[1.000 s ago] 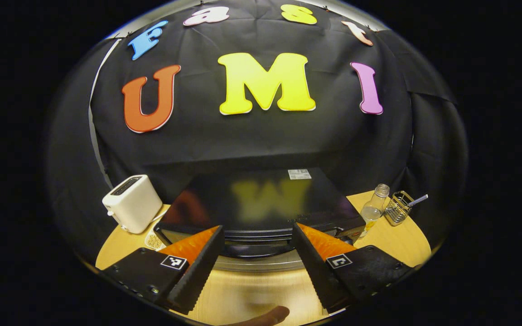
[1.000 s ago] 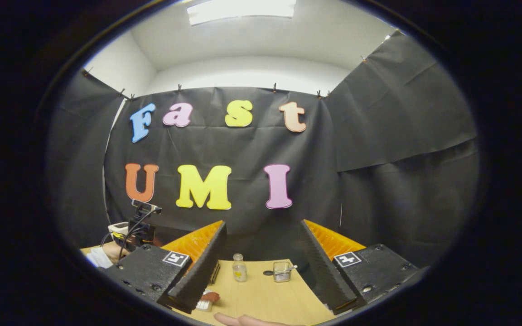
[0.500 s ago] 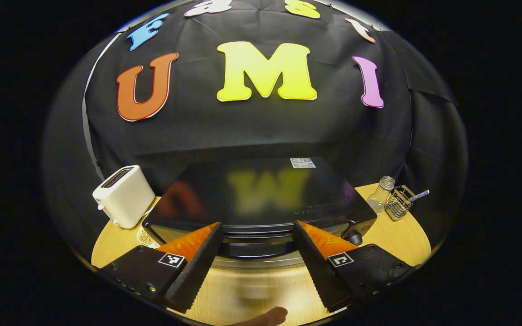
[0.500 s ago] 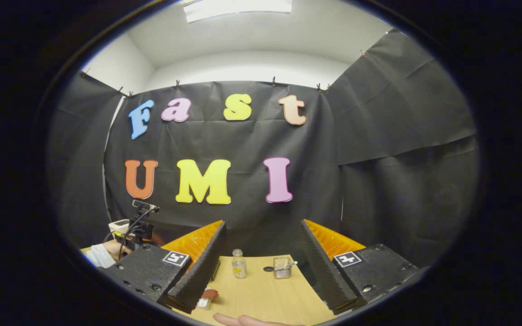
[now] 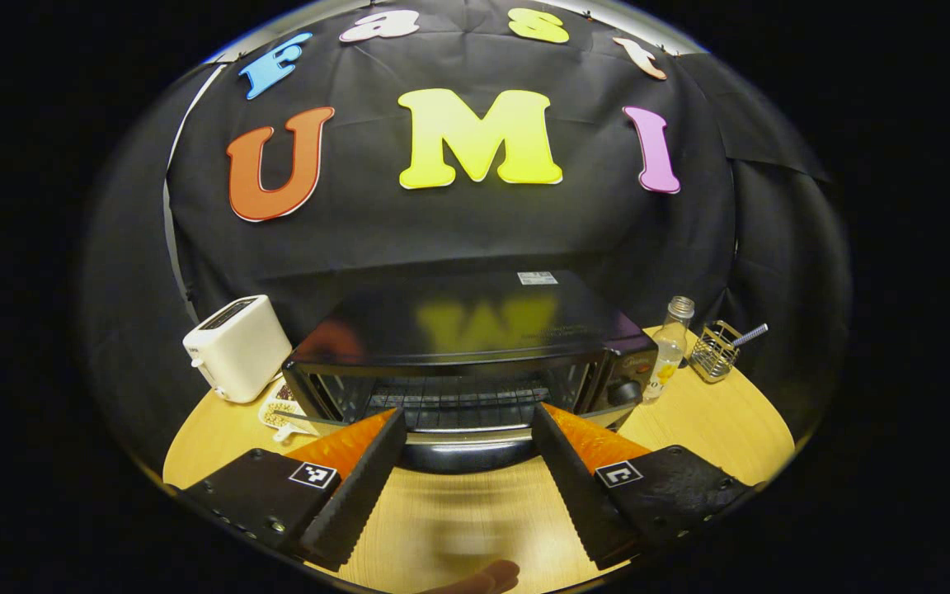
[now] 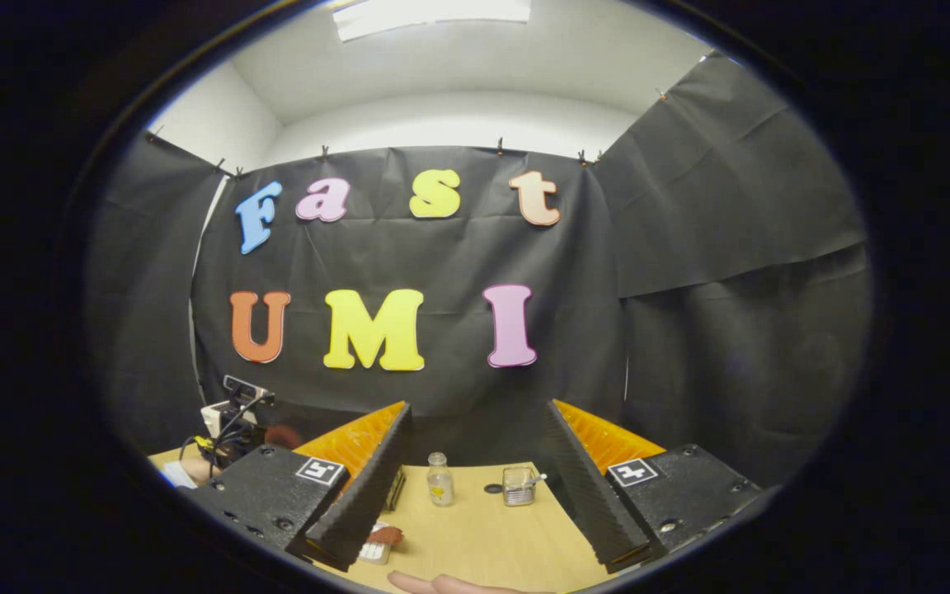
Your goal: Open the electric oven with the left hand, put the food in, and close the electric oven.
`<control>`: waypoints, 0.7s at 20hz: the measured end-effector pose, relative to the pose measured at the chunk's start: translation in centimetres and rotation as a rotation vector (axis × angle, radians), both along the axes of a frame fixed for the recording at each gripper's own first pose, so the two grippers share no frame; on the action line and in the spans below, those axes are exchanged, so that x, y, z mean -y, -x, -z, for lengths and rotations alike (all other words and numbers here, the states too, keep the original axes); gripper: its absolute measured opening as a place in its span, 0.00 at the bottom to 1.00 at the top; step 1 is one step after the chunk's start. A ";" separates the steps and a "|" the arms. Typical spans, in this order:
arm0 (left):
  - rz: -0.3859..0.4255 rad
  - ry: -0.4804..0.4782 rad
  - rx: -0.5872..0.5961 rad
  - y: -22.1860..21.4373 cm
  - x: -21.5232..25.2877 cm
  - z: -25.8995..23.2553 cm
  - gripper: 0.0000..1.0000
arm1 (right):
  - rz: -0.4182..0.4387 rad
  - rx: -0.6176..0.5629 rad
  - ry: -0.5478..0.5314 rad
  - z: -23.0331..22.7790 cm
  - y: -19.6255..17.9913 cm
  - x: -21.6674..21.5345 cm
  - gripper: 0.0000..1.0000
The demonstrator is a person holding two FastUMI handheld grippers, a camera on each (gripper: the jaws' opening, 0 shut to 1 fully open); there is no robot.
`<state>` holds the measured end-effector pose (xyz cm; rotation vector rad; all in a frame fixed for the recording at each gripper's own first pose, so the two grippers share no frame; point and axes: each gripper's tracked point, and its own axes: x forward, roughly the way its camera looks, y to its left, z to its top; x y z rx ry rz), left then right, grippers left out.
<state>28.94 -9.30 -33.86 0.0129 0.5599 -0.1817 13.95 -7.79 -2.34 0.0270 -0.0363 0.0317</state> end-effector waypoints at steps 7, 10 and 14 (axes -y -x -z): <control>-0.003 0.003 0.004 5.6 -0.5 2.8 0.96 | -0.030 -0.009 0.005 0.5 -0.4 -1.4 1.00; -0.009 0.007 0.005 7.7 -0.5 4.5 0.95 | -0.039 -0.009 -0.023 0.4 -0.7 -1.7 1.00; -0.005 -0.002 -0.033 10.0 -0.5 7.6 0.95 | -0.040 -0.022 -0.010 1.1 -1.0 -1.8 1.00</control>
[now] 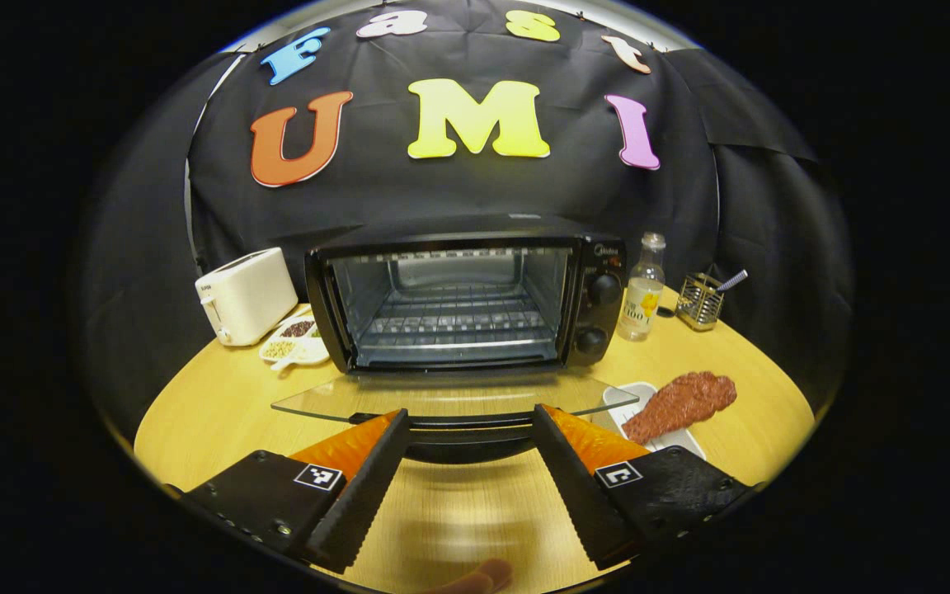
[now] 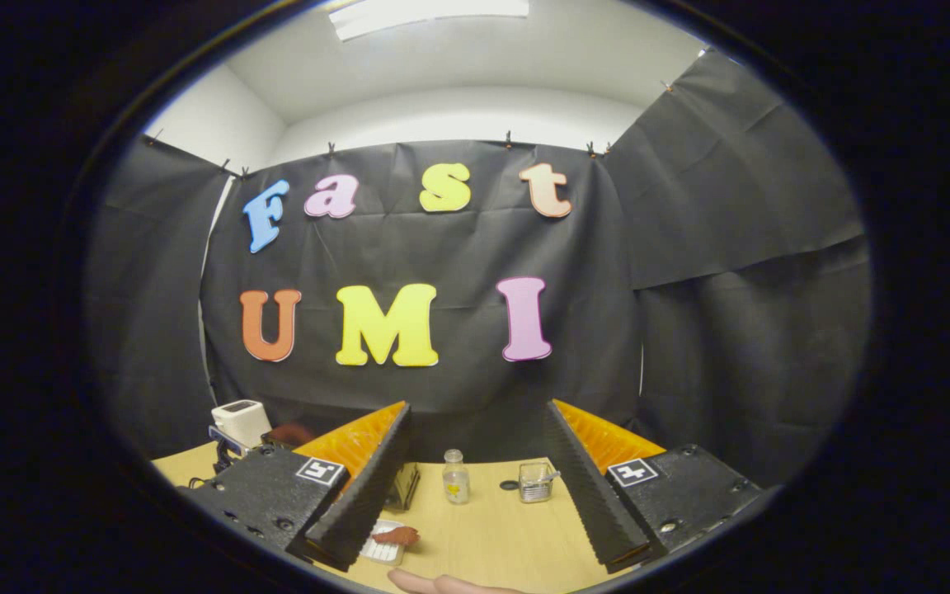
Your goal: Open the electric oven with the left hand, put the food in, and close the electric oven.
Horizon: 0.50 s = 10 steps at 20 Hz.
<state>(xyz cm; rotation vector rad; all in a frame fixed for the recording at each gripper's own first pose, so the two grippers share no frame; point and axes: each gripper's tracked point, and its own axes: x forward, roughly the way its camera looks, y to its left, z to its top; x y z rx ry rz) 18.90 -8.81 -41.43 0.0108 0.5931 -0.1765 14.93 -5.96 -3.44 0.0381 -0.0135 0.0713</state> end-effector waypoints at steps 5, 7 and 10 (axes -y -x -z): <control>0.020 -0.033 -0.064 1.7 0.0 3.7 0.95 | -0.020 -0.004 0.017 0.4 -0.1 -1.1 1.00; 0.014 -0.025 -0.113 2.5 0.4 5.4 0.95 | -0.033 -0.013 0.023 0.8 -0.1 -1.6 1.00; 0.014 -0.023 -0.078 2.4 0.4 5.3 0.96 | -0.042 -0.032 0.034 1.3 -0.5 -1.9 1.00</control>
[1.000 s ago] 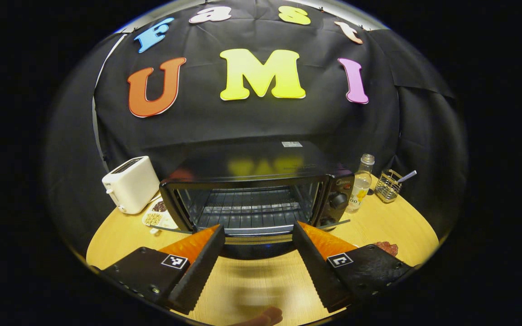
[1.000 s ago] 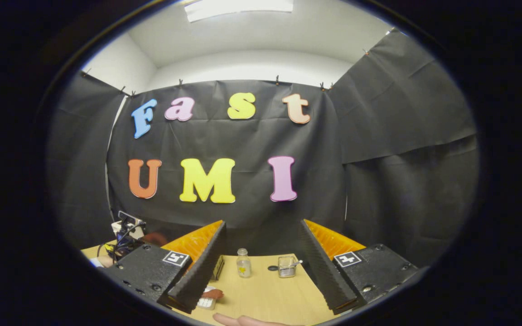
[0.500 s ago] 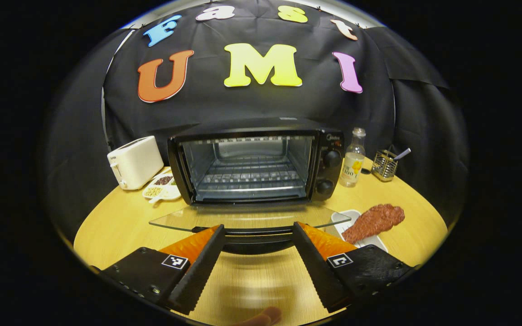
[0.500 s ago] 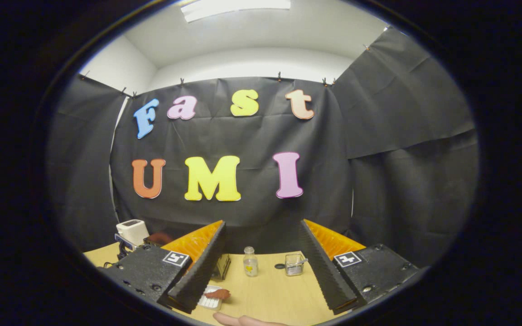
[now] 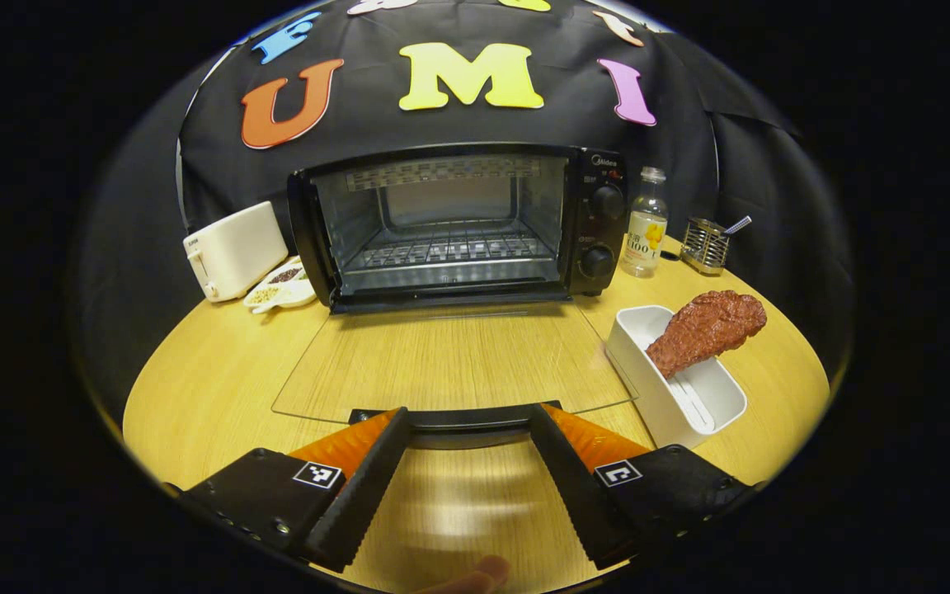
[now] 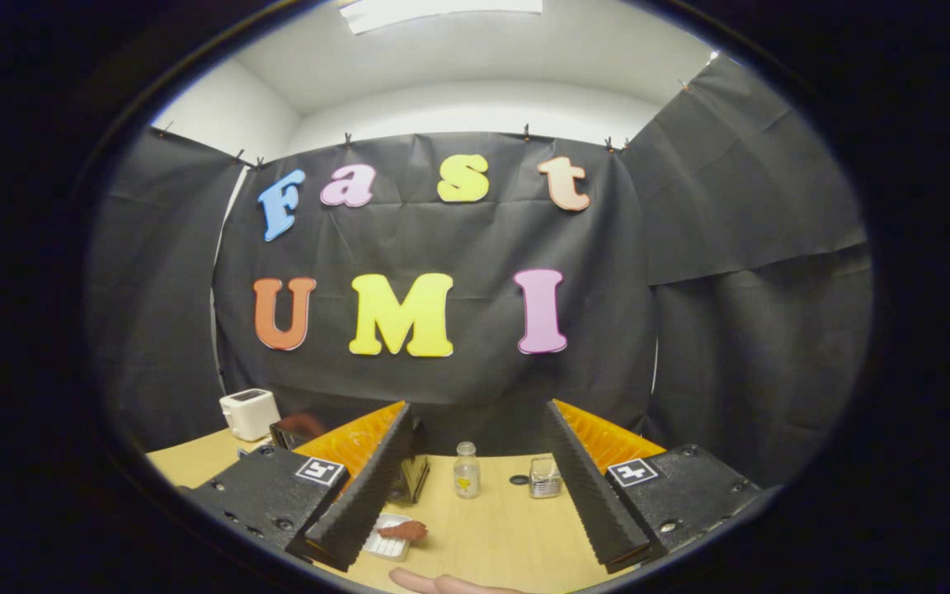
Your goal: Open the electric oven with the left hand, put the food in, and close the electric oven.
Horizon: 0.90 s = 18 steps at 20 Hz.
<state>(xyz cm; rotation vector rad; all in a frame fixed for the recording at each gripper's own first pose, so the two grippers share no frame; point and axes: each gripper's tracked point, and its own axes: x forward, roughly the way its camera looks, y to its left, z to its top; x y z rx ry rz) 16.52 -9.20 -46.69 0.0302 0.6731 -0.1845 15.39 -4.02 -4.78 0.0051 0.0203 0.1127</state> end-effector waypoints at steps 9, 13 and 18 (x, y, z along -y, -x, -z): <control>-0.043 0.015 0.152 0.3 -1.9 -7.9 0.95 | -0.023 -0.124 0.018 4.3 -3.6 -0.3 1.00; -0.063 0.022 0.308 0.7 -2.7 -15.5 0.95 | -0.095 -0.245 0.036 8.9 -6.2 -1.6 1.00; -0.111 0.042 0.445 2.2 -4.5 -23.7 0.96 | -0.221 -0.478 0.026 16.4 -8.4 -3.7 1.00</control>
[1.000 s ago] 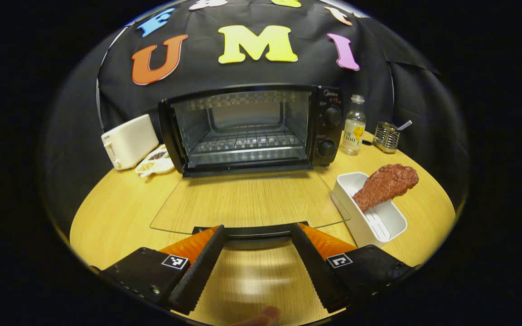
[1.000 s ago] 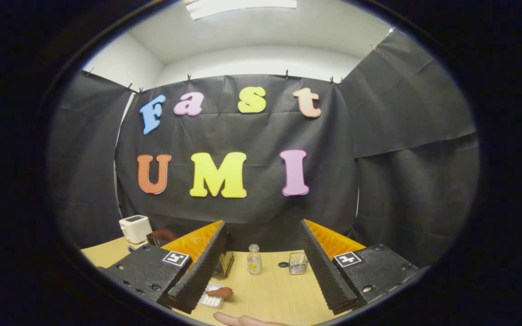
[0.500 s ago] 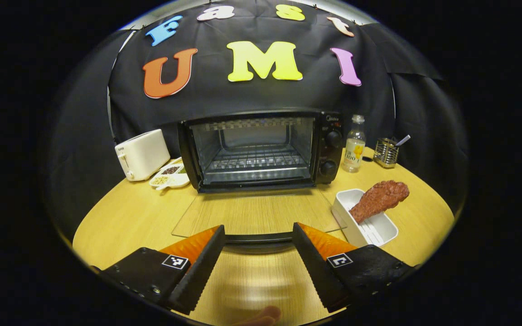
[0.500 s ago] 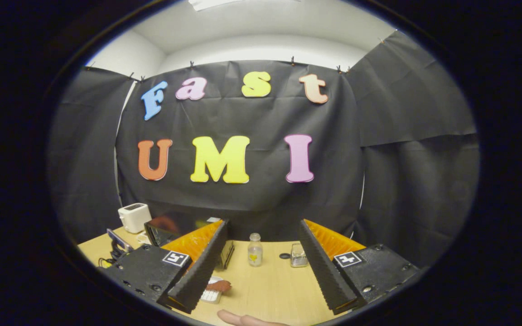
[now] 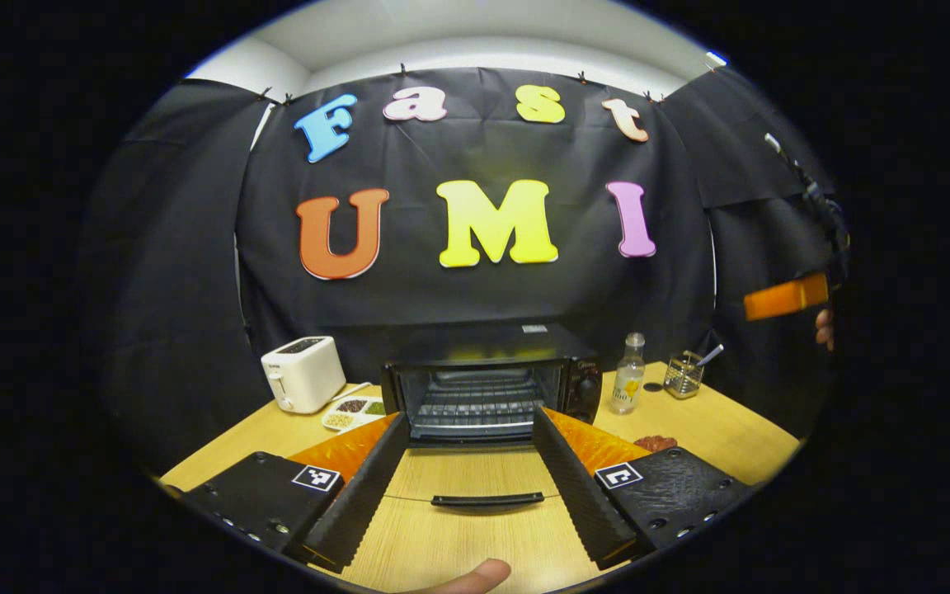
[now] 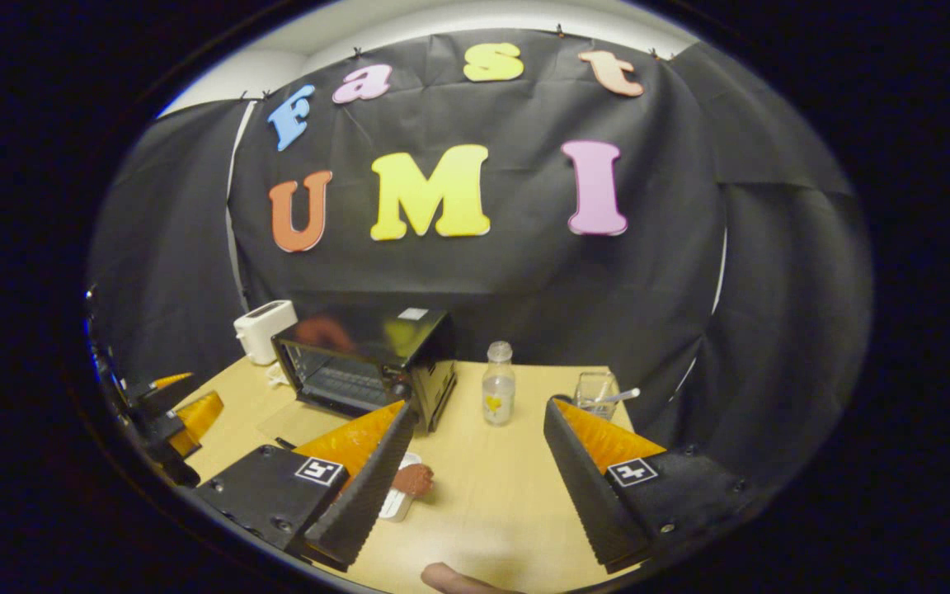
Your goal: Open the electric oven with the left hand, put the food in, and close the electric oven.
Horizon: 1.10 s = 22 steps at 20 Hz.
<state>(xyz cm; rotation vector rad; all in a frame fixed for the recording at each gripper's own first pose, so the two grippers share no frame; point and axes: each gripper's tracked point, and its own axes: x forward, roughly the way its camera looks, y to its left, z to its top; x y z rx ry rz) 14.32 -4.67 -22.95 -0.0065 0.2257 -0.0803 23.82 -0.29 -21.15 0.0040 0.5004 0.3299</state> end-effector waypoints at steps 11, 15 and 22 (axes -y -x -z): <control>-0.014 0.107 0.116 5.5 -2.5 -8.9 0.96 | -0.157 -0.520 -0.246 14.0 -1.1 -5.4 0.81; -0.049 0.074 0.126 6.8 -4.4 -9.5 0.96 | -0.168 -0.575 -0.297 16.2 -1.4 -5.9 0.55; -0.046 0.059 0.100 8.1 -4.2 -9.0 0.95 | -0.186 -0.737 -0.462 18.5 -0.1 -7.9 0.12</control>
